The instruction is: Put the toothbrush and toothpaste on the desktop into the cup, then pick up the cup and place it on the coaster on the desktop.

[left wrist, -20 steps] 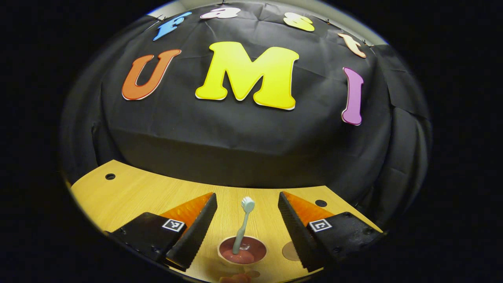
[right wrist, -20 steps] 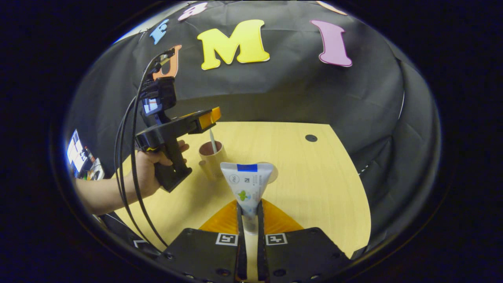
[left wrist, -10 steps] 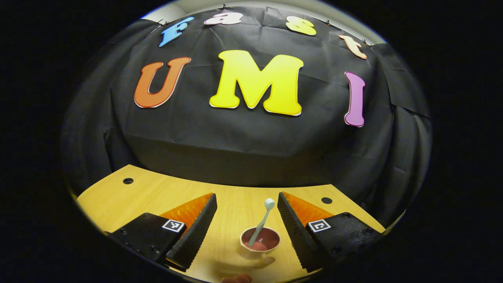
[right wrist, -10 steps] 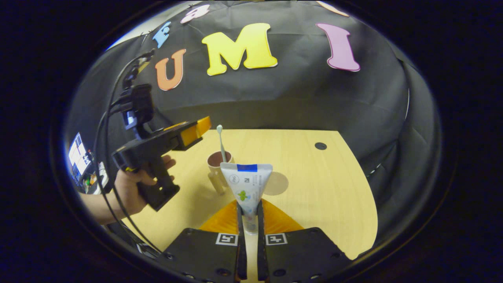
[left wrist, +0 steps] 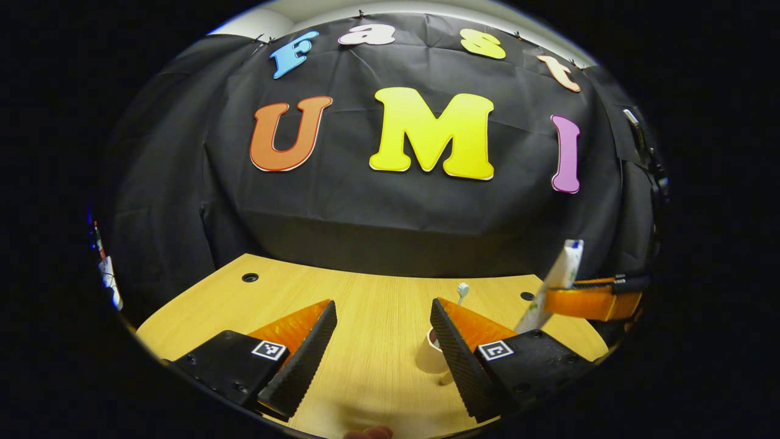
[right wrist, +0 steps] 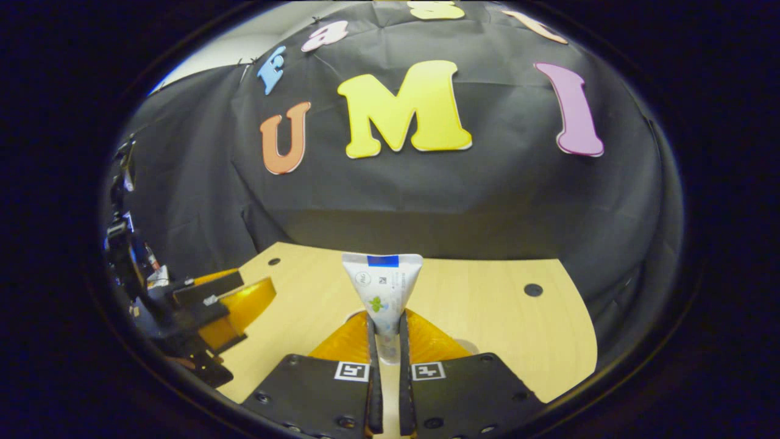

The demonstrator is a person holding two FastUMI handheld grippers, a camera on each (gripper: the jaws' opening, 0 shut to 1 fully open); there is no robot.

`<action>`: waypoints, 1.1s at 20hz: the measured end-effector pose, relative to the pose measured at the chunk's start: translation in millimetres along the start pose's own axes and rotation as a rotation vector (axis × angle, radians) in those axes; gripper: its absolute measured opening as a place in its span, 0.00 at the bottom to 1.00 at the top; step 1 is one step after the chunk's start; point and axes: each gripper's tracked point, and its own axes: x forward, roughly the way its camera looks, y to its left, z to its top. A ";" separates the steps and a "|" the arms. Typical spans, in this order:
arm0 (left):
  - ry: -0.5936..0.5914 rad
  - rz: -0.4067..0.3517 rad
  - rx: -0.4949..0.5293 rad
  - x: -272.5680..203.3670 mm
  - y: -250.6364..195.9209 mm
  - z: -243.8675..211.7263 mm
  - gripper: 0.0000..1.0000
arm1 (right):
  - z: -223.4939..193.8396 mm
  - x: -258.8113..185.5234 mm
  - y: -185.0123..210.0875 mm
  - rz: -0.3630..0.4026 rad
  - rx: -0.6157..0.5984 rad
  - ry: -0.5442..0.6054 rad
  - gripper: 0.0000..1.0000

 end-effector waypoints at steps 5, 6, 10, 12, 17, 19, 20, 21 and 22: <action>0.034 0.037 -0.021 -24.8 7.6 -11.5 0.98 | 7.4 46.9 24.3 0.056 -0.041 -0.037 0.10; 0.040 0.044 -0.025 -30.1 8.7 -13.1 0.98 | 3.1 53.2 28.2 0.064 -0.042 -0.031 0.11; 0.058 0.075 -0.021 -43.4 16.1 -19.5 0.98 | -13.7 75.0 35.3 0.068 -0.048 0.000 0.11; 0.065 0.087 -0.016 -47.3 20.9 -20.8 0.98 | -24.7 82.6 35.0 0.058 -0.038 0.025 0.11; 0.057 0.095 0.007 -47.5 22.8 -18.1 0.98 | -57.3 85.9 30.3 0.062 -0.033 0.090 0.27; 0.057 0.084 0.002 -45.6 18.9 -17.8 0.98 | -61.0 78.4 32.0 0.074 -0.024 0.097 0.40; 0.058 0.076 0.001 -44.7 16.0 -17.2 0.98 | -62.7 75.6 30.8 0.068 -0.027 0.100 0.54; 0.059 0.070 0.000 -44.2 13.2 -16.0 0.98 | -57.6 72.1 29.5 0.065 -0.031 0.089 0.56; 0.060 0.062 0.000 -42.7 9.5 -17.5 0.98 | -53.7 68.6 30.1 0.065 -0.030 0.075 0.67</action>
